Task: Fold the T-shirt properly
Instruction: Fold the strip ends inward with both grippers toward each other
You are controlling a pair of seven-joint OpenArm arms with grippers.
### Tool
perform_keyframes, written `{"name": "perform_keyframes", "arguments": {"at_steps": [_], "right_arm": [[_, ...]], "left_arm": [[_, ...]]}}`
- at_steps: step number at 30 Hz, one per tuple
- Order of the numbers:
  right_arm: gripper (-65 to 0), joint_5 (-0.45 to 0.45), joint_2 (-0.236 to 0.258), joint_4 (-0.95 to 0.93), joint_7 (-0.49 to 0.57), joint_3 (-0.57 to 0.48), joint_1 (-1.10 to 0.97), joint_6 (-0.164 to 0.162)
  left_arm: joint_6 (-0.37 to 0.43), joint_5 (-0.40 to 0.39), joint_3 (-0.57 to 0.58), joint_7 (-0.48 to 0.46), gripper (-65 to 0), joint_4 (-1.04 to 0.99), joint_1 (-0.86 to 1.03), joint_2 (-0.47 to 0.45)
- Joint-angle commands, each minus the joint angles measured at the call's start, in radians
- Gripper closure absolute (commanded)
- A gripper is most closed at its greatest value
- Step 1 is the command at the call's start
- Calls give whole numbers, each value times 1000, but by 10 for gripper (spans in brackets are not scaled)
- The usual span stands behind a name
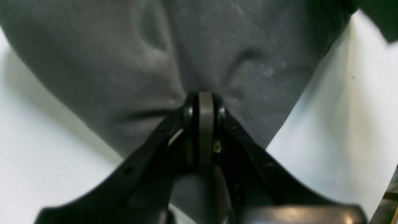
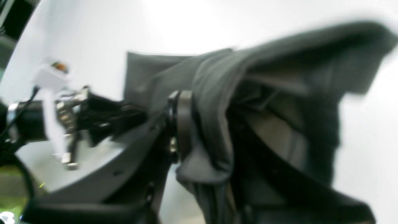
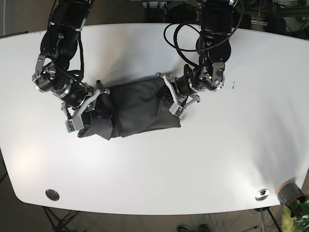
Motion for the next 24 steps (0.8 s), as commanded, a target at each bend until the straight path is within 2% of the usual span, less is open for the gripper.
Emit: {"name": "perform_keyframes", "arguments": {"at_steps": [1, 4, 8, 13, 22, 24], "right_arm": [[-21, 24, -27, 15, 26, -38, 21, 8], [-21, -44, -69, 14, 34, -91, 23, 8], [-22, -187, -101, 14, 123, -204, 34, 8], [-24, -326, -103, -34, 243, -307, 57, 5], [-27, -507, -103, -86, 290, -391, 87, 4], [-57, -544, -103, -86, 295, -404, 86, 4]], "left_arm": [[4, 15, 15, 21, 0, 1, -5, 5], [4, 13, 17, 21, 0, 0, -5, 5], [1, 10, 17, 21, 0, 1, -2, 3], [-1, 10, 15, 21, 0, 1, -1, 3], [-1, 9, 14, 21, 0, 1, 1, 0], [-1, 9, 14, 21, 0, 3, 1, 0]]}}
